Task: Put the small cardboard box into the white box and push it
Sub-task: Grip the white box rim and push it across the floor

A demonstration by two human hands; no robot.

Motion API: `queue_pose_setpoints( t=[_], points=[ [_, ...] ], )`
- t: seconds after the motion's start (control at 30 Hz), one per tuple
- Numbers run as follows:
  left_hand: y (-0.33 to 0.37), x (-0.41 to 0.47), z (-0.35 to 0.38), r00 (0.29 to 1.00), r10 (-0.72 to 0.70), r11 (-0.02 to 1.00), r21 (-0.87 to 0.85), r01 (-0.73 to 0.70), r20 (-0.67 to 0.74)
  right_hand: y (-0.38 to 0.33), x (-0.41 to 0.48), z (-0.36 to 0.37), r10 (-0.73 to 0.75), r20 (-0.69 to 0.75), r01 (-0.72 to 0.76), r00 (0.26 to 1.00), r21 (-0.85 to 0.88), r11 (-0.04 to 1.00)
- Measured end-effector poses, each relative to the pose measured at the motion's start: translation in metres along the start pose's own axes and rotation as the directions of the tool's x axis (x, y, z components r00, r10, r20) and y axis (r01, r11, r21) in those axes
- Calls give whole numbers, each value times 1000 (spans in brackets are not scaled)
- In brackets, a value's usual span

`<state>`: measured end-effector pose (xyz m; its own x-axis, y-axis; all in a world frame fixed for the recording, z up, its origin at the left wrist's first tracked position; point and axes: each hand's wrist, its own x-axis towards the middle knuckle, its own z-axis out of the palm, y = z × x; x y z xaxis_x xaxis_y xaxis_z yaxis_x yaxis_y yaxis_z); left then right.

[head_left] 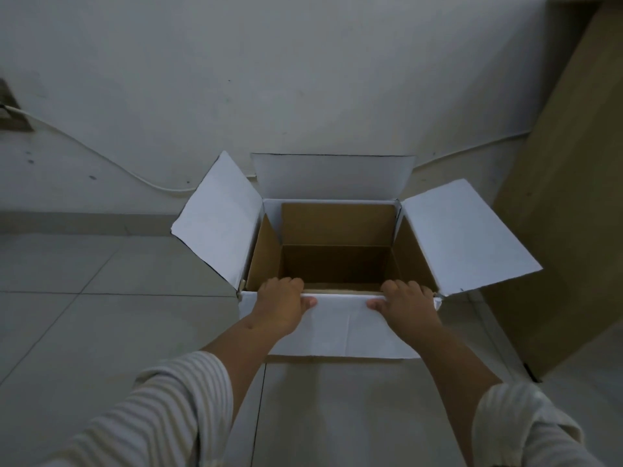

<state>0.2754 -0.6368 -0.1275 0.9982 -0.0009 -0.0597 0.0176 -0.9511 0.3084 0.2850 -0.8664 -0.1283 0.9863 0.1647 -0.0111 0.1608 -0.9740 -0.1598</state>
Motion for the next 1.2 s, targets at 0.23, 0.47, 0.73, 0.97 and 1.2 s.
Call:
queue_pose_setpoints(
  t=[0.23,0.47,0.73,0.97,1.2],
  points=[
    [42,4,12,1000,2,1000,-16,-2,1,46,-1,-5,-15,-37,16,999,33,999],
    [103,32,33,999,22,1000,-17,-23,-23,112,15,-16,26,-11,-26,1000,13,1000],
    [161,52,39,998,32,999,33,-34,62,167,20,-24,72,6,-72,997,64,995],
    [164,56,31,983,10,998,63,-22,185,165,22,-30,31,100,-27,995,-41,999],
    [158,65,33,984,60,995,71,-73,167,161,25,-29,50,64,-42,997,-117,992]
  ],
)
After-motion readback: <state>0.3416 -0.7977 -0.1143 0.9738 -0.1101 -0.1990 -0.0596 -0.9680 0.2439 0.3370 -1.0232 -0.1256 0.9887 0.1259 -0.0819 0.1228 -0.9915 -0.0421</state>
